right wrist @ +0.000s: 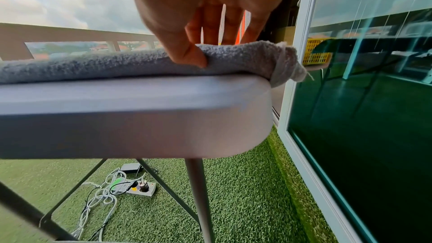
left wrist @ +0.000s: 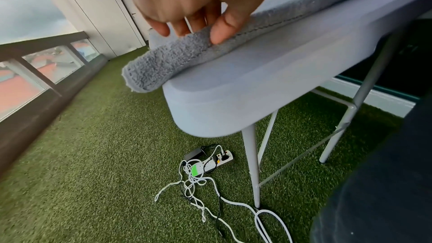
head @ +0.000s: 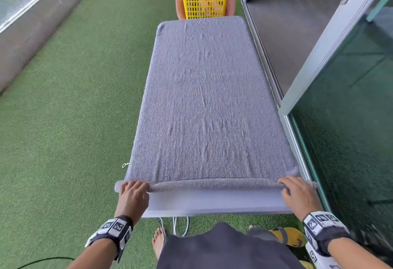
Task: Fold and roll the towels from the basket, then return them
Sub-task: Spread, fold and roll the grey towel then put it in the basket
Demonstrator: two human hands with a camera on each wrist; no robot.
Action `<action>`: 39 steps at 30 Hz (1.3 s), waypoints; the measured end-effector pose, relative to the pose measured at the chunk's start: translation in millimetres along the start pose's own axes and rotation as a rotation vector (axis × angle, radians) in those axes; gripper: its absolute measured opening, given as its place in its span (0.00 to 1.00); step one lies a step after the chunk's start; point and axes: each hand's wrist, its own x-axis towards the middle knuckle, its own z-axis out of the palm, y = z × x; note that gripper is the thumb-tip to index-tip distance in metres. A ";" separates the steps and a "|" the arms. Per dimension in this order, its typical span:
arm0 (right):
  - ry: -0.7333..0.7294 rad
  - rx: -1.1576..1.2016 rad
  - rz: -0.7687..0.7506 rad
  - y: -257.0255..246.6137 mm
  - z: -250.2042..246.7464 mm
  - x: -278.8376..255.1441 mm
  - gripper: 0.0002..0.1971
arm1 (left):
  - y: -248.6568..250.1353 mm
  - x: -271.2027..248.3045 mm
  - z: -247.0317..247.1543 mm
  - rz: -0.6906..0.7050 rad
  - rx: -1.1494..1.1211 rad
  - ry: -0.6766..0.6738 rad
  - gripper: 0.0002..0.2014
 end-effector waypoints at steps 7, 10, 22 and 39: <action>-0.040 -0.134 0.043 -5.8 -12.7 15.0 0.11 | -0.8 10.8 0.6 -0.161 -0.079 -0.030 0.17; 0.003 -0.163 -0.053 -10.3 -16.5 15.4 0.17 | 5.8 15.7 -2.0 -0.118 -0.013 0.031 0.17; -0.013 0.093 -0.028 -8.0 1.9 14.0 0.15 | 9.9 16.9 12.7 -0.067 -0.083 0.005 0.16; -0.207 -0.109 -0.111 -19.0 -14.9 19.0 0.20 | 14.7 13.1 4.9 -0.070 0.049 -0.121 0.20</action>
